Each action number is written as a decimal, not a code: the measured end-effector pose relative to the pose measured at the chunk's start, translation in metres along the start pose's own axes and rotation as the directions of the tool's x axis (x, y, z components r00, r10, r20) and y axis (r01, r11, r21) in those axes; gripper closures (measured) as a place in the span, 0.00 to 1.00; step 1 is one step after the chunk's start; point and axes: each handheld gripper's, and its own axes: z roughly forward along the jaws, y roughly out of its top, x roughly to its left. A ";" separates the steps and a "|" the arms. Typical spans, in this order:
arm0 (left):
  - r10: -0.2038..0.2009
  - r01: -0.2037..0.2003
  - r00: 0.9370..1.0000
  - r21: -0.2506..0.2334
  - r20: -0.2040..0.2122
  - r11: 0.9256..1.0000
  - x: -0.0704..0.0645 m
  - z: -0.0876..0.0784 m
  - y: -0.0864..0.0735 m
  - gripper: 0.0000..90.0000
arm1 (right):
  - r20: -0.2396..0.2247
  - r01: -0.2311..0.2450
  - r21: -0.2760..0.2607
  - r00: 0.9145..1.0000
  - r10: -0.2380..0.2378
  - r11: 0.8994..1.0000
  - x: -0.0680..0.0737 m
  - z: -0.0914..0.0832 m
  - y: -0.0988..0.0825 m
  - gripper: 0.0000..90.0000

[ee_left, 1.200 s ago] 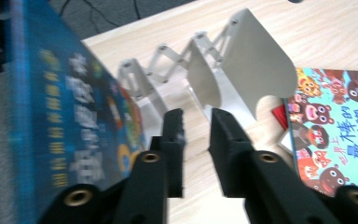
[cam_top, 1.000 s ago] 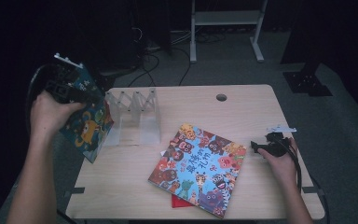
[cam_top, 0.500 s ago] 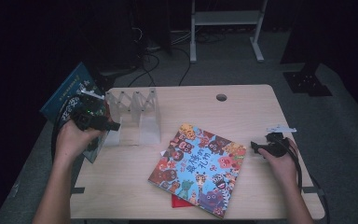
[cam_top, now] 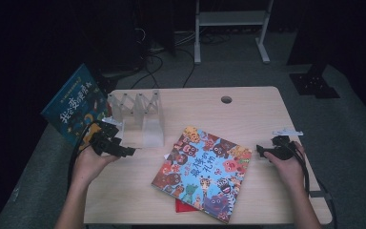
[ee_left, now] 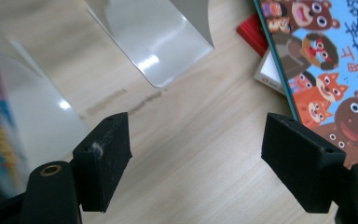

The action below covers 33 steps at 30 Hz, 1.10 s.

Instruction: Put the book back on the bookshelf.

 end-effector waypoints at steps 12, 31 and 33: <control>0.058 -0.059 0.995 0.015 0.080 0.998 -0.026 0.041 -0.019 0.24 | -0.014 0.031 -0.007 0.999 -0.031 1.000 0.004 -0.010 0.000 0.37; 0.091 -0.100 0.987 0.054 0.136 0.994 -0.047 0.071 -0.026 0.26 | -0.104 0.049 -0.023 0.993 -0.051 0.999 0.020 -0.028 -0.007 0.36; 0.096 -0.103 0.988 0.052 0.123 0.993 -0.049 0.072 -0.026 0.26 | -0.106 0.054 -0.017 0.993 -0.056 0.998 0.021 -0.026 -0.007 0.36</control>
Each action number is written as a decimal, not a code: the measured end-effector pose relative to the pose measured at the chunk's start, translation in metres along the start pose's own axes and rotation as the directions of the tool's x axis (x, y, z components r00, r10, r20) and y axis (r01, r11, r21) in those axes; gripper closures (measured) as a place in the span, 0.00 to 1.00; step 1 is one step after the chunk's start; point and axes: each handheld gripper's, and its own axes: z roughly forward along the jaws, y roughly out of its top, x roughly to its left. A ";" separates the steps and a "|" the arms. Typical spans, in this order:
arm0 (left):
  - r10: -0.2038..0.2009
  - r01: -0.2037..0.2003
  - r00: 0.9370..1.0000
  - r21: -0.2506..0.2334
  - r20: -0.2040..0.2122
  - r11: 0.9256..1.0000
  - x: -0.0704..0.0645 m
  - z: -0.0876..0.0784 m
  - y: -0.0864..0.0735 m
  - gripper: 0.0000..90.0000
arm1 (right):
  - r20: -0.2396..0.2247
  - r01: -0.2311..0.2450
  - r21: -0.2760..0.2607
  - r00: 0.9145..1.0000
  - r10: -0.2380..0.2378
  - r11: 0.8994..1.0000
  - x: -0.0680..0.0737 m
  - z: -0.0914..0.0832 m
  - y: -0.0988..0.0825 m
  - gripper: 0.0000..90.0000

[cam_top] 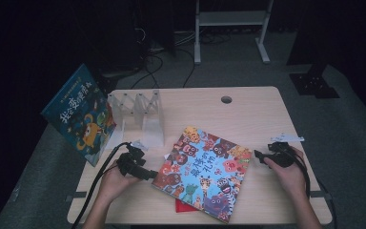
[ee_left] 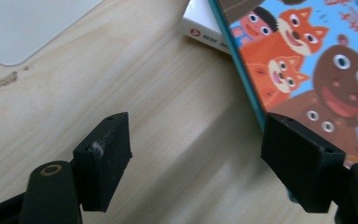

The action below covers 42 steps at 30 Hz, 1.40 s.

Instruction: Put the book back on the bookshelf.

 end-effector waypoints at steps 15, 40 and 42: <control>0.000 0.007 0.989 -0.049 0.149 0.999 -0.008 0.004 0.004 0.22 | -0.059 0.038 0.006 0.998 -0.038 0.999 0.013 0.010 0.008 0.40; 0.038 -0.032 0.990 -0.043 0.138 0.999 -0.023 0.021 0.019 0.10 | -0.411 0.316 0.039 0.870 -0.273 0.948 0.052 -0.032 -0.026 0.97; 0.037 -0.032 0.990 -0.041 0.138 0.999 -0.022 0.021 0.018 0.10 | -0.425 0.329 0.040 0.860 -0.282 0.944 0.054 -0.033 -0.026 0.98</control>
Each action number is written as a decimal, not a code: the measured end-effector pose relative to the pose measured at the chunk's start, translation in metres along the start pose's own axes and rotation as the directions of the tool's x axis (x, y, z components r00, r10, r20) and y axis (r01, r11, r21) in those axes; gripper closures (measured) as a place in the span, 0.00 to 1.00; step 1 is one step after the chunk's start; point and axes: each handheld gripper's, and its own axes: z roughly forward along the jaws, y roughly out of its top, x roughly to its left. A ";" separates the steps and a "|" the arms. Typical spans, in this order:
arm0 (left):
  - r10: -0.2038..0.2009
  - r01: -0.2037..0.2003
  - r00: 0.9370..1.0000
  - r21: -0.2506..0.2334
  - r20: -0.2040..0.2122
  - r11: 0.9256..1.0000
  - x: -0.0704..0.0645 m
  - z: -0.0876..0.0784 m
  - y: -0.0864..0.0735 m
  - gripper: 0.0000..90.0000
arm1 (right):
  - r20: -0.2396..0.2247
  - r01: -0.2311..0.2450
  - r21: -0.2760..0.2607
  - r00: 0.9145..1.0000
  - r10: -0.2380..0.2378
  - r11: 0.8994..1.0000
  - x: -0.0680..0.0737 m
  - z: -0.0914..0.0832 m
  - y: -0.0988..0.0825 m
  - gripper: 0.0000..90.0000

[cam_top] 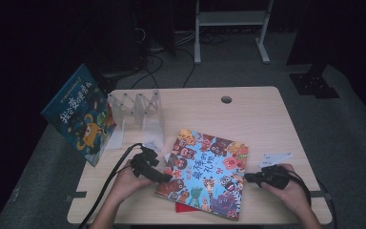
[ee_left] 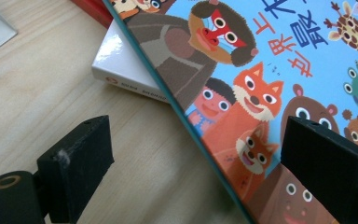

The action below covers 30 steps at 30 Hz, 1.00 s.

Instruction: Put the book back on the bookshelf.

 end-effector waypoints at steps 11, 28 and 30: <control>0.014 -0.014 1.000 0.015 0.020 1.000 0.001 0.002 0.001 0.10 | -0.083 0.056 0.019 0.995 -0.055 0.998 0.012 0.004 0.004 0.99; 0.032 -0.032 0.999 0.022 0.025 0.999 0.014 0.007 0.016 0.09 | -0.138 0.105 0.012 0.985 -0.102 0.994 0.027 0.013 0.012 0.95; 0.011 -0.013 0.998 0.025 0.056 1.000 0.017 0.010 0.015 0.09 | -0.144 0.104 0.009 0.984 -0.101 0.995 0.028 0.014 0.012 0.94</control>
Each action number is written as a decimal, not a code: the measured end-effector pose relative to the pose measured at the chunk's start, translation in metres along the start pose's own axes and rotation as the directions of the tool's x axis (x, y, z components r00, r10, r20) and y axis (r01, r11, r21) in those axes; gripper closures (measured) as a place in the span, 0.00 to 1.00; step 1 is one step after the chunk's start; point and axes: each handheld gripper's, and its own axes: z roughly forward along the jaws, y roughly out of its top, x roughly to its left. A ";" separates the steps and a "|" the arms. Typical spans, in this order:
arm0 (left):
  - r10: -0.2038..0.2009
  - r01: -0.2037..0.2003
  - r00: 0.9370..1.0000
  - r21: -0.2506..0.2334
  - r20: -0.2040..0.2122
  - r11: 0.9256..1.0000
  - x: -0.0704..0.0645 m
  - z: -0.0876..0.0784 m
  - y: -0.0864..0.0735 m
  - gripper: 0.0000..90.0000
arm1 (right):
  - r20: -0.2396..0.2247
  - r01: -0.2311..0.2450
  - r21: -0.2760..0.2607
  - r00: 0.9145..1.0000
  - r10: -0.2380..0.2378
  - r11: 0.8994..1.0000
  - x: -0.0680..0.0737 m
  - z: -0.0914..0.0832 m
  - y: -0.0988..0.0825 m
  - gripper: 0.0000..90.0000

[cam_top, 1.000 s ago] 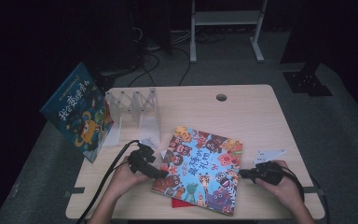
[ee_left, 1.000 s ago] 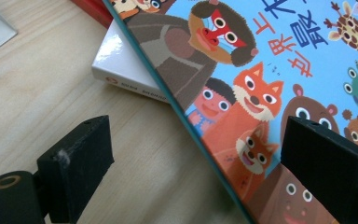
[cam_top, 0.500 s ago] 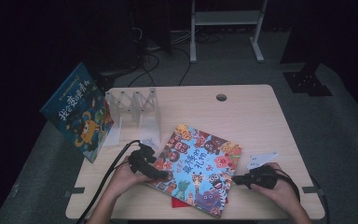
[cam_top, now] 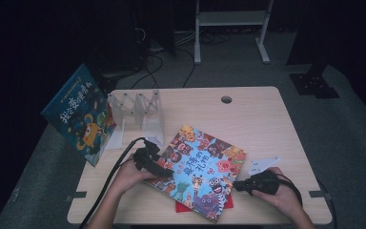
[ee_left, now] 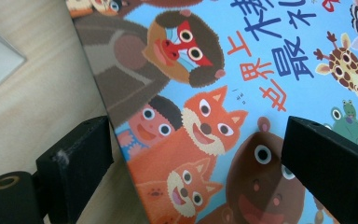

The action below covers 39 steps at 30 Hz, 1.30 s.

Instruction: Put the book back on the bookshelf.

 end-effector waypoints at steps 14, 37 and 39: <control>-0.060 0.063 0.989 -0.018 0.137 0.998 0.011 0.010 -0.006 0.08 | -0.004 0.009 -0.002 1.000 -0.009 1.000 0.004 0.000 0.000 0.84; -0.048 0.068 0.985 -0.119 0.164 0.991 0.002 -0.018 0.007 0.12 | 0.071 0.036 0.064 0.997 -0.041 0.997 0.013 0.010 0.005 0.81; -0.044 0.064 0.986 -0.125 0.162 0.990 -0.001 -0.023 0.010 0.12 | 0.072 0.030 0.067 0.997 -0.035 0.997 0.013 0.011 0.005 0.81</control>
